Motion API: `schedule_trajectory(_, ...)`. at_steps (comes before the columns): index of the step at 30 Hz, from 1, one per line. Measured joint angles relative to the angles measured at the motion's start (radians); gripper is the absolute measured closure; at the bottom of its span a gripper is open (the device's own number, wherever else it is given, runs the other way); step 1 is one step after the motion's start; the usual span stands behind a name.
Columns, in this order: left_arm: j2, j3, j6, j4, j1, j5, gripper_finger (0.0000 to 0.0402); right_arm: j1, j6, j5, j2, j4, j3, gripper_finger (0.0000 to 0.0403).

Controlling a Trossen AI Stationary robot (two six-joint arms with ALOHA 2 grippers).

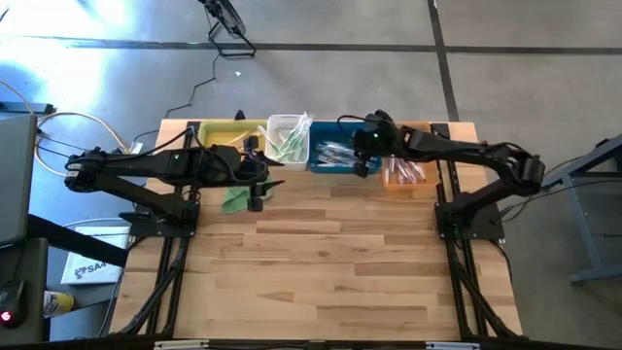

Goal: Pick & Place Toothbrushes
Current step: Return to Home Position

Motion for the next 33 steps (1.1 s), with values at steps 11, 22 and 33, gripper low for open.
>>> schedule_trajectory(11,0.02,-0.002,0.064,0.014,0.0,-0.066,0.0291,0.031,0.129,-0.171,-0.092,0.002,0.0,0.04)
schedule_trajectory(22,0.124,0.002,0.283,0.198,0.0,-0.106,0.0395,0.157,0.161,-0.088,-0.142,0.001,0.0,0.0401)
schedule_trajectory(33,0.114,-0.165,0.282,0.401,-0.024,-0.1,0.0401,0.318,0.209,0.0,-0.209,0.07,-0.086,0.0401)
